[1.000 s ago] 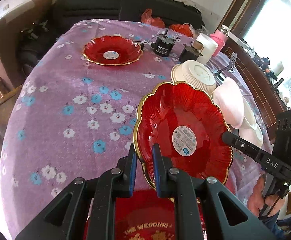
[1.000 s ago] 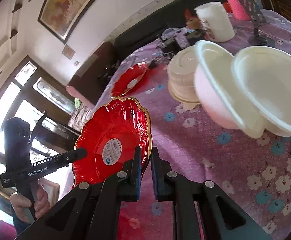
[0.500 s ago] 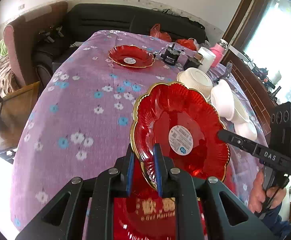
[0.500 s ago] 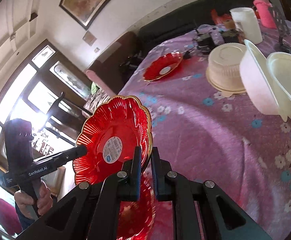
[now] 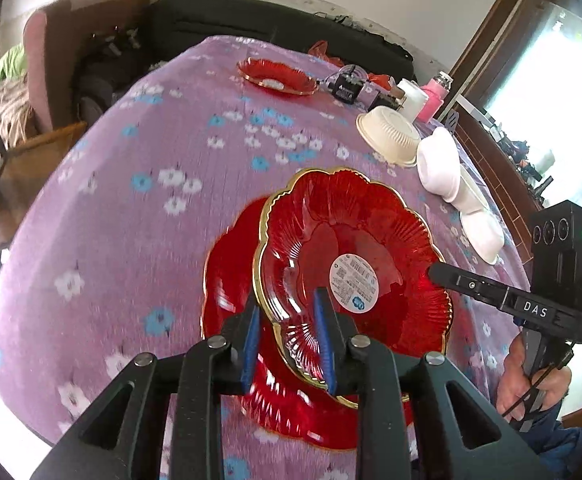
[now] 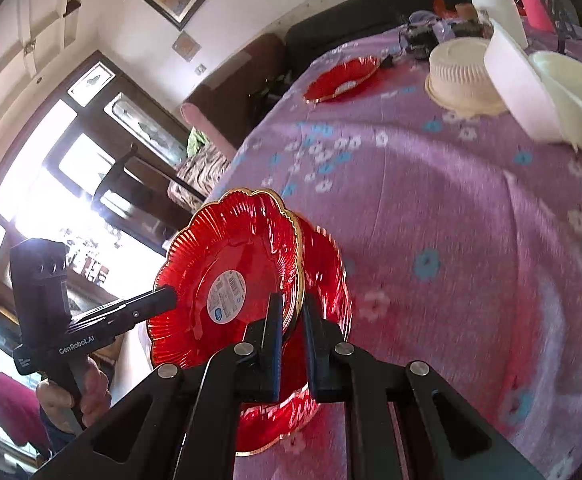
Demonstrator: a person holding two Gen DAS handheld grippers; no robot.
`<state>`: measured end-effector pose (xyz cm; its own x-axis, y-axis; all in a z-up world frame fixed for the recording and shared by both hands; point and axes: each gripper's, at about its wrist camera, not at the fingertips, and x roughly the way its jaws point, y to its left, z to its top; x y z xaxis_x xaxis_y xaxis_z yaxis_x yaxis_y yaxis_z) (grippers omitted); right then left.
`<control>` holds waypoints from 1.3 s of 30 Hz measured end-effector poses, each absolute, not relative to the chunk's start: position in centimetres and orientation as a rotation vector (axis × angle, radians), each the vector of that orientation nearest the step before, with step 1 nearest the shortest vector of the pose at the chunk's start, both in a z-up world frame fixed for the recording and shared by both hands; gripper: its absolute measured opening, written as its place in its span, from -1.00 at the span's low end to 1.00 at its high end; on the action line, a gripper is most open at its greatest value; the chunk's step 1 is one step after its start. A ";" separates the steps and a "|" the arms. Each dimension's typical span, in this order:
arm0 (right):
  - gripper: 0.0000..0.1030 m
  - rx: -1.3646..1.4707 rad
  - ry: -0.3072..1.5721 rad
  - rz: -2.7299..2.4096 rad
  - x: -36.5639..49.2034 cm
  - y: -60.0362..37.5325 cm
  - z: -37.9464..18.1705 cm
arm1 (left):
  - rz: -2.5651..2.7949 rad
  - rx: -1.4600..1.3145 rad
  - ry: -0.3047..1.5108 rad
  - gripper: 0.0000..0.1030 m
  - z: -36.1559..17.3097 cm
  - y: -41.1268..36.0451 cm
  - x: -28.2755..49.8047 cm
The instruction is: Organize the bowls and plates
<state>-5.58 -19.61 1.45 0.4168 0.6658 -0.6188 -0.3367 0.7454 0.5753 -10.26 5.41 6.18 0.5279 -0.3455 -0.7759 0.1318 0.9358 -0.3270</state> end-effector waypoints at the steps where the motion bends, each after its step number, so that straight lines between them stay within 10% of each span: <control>1: -0.78 0.381 0.953 0.648 -5.8 -19.4 1.2 | -0.288 -0.242 0.980 -0.55 6.0 5.4 -10.5; 39: -0.64 0.058 0.900 0.497 -8.1 -16.1 1.7 | -0.158 -0.012 0.944 -0.22 5.1 3.5 -12.1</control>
<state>-8.09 -16.10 1.69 0.5167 0.4376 -0.7359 -0.3895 0.8856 0.2531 -12.09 3.52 5.14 0.5763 -0.1399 -0.8052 0.1292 0.9884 -0.0793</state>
